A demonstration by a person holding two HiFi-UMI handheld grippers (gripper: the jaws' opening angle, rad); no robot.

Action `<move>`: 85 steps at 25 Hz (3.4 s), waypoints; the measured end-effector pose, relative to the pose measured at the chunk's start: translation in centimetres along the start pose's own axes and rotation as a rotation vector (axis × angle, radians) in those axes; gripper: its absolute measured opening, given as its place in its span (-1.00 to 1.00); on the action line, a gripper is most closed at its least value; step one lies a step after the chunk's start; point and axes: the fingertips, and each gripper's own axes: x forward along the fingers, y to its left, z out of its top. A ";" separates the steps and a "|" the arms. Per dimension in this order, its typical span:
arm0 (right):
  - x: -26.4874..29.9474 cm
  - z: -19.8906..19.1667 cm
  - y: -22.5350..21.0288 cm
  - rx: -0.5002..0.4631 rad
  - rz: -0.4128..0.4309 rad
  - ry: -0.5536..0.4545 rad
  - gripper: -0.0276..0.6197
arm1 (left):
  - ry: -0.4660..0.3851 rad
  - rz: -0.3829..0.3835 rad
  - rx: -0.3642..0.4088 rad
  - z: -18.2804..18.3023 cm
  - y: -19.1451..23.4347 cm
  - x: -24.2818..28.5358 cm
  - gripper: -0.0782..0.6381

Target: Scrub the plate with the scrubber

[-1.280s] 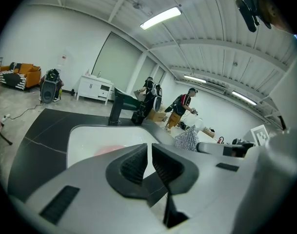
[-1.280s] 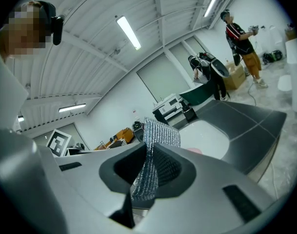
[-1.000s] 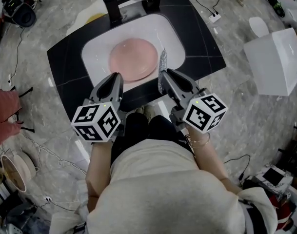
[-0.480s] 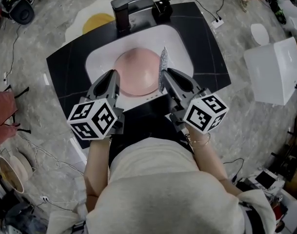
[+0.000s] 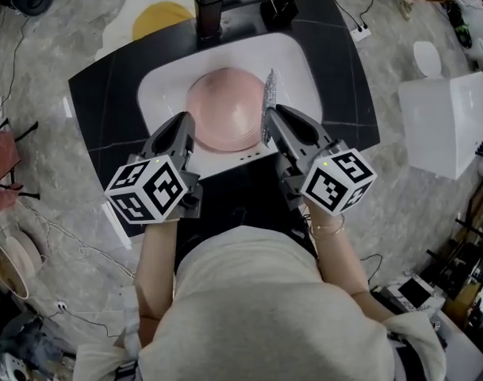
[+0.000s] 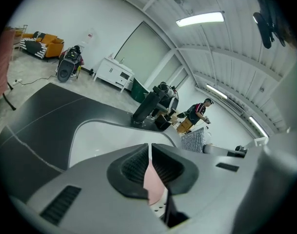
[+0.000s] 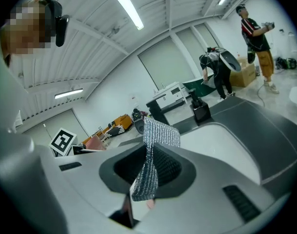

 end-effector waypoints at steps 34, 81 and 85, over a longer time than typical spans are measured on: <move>10.2 -7.2 -2.7 -0.310 0.461 0.579 -0.72 | 0.109 0.397 -0.100 -6.5 7.9 4.3 -0.68; 10.4 -19.6 -6.4 -0.601 0.415 1.097 -0.76 | 0.408 0.353 -0.142 -12.8 12.9 8.8 -0.64; 9.7 -20.3 -6.0 -0.638 0.447 1.139 -0.77 | 0.411 0.354 -0.142 -12.9 12.9 8.9 -0.64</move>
